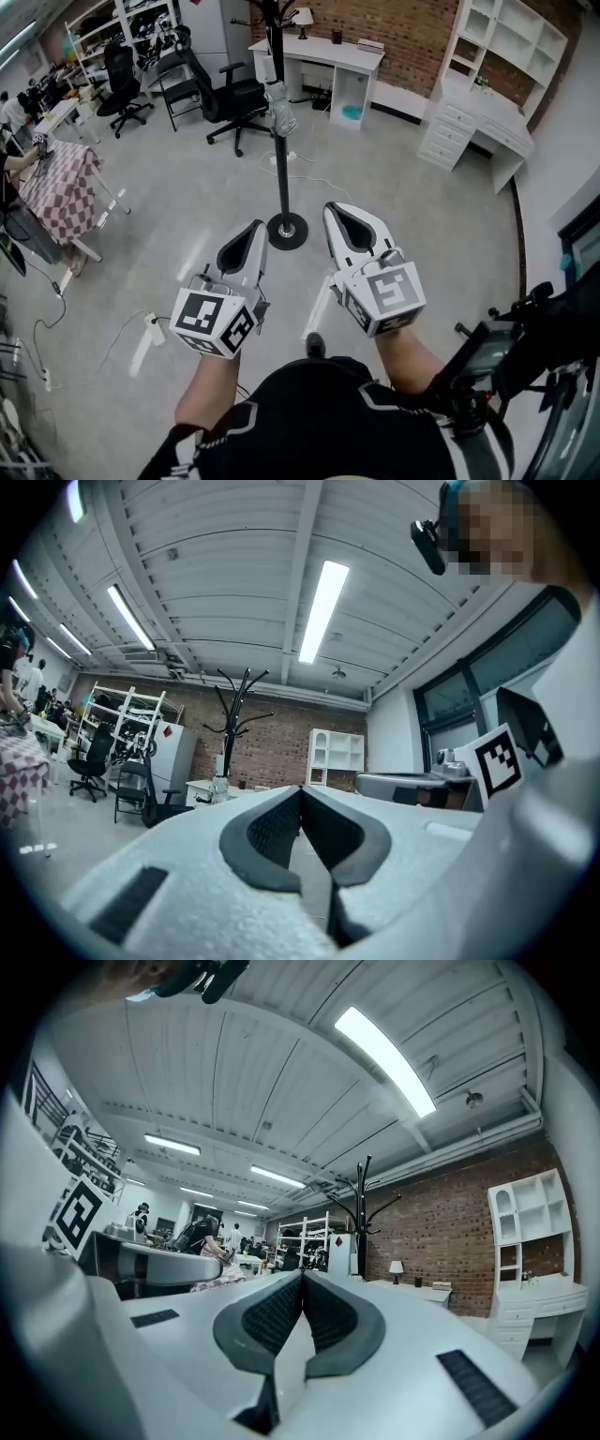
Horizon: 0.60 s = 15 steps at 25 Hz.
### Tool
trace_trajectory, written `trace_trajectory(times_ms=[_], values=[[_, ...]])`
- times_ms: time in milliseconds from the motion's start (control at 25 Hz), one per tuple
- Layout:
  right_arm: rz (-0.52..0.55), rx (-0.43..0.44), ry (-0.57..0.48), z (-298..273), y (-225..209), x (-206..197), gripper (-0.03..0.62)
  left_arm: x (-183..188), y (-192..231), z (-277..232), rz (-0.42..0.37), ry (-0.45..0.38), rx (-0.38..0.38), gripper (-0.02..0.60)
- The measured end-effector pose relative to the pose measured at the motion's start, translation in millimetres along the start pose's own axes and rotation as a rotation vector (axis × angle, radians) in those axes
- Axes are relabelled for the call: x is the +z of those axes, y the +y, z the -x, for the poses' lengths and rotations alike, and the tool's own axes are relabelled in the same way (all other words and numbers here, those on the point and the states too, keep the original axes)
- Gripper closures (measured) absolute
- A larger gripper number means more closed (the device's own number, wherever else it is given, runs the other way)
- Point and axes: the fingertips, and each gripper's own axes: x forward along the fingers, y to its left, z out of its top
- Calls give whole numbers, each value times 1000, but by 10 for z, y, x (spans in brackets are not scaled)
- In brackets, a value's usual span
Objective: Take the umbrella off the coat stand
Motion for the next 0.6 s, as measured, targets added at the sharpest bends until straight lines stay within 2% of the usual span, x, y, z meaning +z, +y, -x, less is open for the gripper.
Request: trace_trajectory(times_ms=[280,600], values=[[-16,23,-7,-345,-406,-88,594,-63,186,-560,-1,17,20,574],[-46,50,-23,-581,-794,-176,594,-99,248,-969,-19,17,41,574]])
